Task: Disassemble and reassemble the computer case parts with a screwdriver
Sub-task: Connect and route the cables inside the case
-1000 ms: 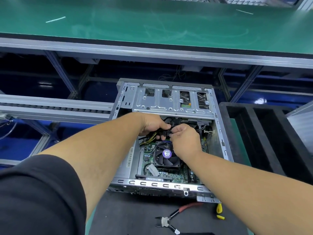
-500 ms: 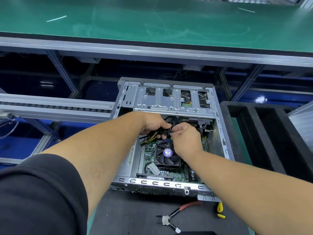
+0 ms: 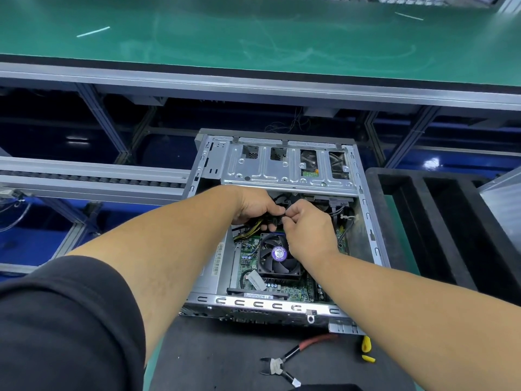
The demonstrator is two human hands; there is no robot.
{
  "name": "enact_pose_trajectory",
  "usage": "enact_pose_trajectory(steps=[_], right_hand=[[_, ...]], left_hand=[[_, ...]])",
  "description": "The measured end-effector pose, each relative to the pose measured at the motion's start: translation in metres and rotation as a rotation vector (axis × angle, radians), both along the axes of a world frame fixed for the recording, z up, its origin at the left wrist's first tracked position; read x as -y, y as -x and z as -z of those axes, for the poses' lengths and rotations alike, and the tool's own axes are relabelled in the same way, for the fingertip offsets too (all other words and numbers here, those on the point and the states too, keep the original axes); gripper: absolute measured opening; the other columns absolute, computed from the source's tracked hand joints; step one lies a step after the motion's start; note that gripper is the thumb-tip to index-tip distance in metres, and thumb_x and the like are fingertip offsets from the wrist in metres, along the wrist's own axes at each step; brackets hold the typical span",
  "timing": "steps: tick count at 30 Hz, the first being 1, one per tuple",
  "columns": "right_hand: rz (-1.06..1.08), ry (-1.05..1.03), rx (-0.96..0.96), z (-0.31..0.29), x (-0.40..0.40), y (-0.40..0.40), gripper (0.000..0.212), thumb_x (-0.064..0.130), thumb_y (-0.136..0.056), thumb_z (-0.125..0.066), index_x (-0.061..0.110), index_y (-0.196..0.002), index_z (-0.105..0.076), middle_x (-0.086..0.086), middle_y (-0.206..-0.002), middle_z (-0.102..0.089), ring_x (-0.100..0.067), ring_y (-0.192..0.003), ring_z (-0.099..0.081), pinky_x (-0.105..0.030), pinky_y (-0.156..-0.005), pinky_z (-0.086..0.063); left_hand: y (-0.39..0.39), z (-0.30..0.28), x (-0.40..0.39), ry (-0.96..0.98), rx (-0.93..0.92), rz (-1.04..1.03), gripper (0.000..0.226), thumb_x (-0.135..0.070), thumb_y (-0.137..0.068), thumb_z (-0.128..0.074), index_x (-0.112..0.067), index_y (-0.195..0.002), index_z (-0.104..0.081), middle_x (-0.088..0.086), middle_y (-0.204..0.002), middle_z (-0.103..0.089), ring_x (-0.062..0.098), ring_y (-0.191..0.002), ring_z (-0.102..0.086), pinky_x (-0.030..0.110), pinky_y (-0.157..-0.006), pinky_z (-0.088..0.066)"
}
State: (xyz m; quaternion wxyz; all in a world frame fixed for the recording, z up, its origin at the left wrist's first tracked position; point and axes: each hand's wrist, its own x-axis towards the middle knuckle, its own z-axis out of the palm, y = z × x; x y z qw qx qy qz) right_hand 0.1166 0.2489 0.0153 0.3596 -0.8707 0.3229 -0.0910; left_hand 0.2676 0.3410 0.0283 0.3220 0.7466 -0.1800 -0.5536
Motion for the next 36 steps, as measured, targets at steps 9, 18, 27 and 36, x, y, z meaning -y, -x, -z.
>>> enact_pose_trajectory(steps=[9, 18, 27, 36], right_hand=[[-0.016, 0.073, -0.093, 0.002, 0.003, -0.003, 0.026, 0.041, -0.095, -0.071, 0.027, -0.078, -0.058, 0.004, -0.075, -0.065, -0.016, -0.069, -0.061, -0.029, -0.055, -0.046], [0.041, -0.206, 0.021, 0.005, 0.002, -0.005, 0.014, 0.02, -0.094, -0.068, 0.025, -0.081, -0.068, 0.001, -0.078, -0.074, -0.018, -0.078, -0.073, -0.033, -0.07, -0.059], [0.095, -0.277, 0.012, 0.006, 0.001, -0.006, 0.018, 0.017, -0.09, -0.075, 0.024, -0.074, -0.07, 0.007, -0.068, -0.066, -0.013, -0.062, -0.059, -0.026, -0.059, -0.047], [0.041, -0.29, -0.045, 0.003, 0.002, -0.003, 0.02, 0.016, -0.095, -0.064, 0.025, -0.078, -0.069, 0.008, -0.073, -0.066, -0.004, -0.062, -0.056, -0.014, -0.044, -0.035]], left_hand=[[0.002, -0.004, -0.001, -0.011, 0.011, 0.016, 0.028, -0.033, -0.107, -0.051, -0.013, -0.094, -0.066, 0.0, -0.07, -0.067, 0.01, -0.06, -0.055, 0.023, -0.058, -0.048], [0.002, -0.004, -0.001, -0.025, 0.02, 0.049, 0.029, -0.035, -0.107, -0.051, -0.014, -0.092, -0.066, -0.002, -0.069, -0.063, 0.011, -0.062, -0.053, 0.025, -0.062, -0.045], [0.001, -0.012, -0.001, -0.107, 0.287, 0.244, 0.04, -0.046, -0.087, -0.076, -0.011, -0.071, -0.066, 0.005, -0.08, -0.062, 0.024, -0.08, -0.053, 0.038, -0.081, -0.042], [0.002, -0.011, -0.001, -0.077, 0.38, 0.255, 0.047, -0.05, -0.081, -0.08, -0.008, -0.082, -0.06, 0.006, -0.083, -0.055, 0.022, -0.077, -0.048, 0.037, -0.076, -0.039]])
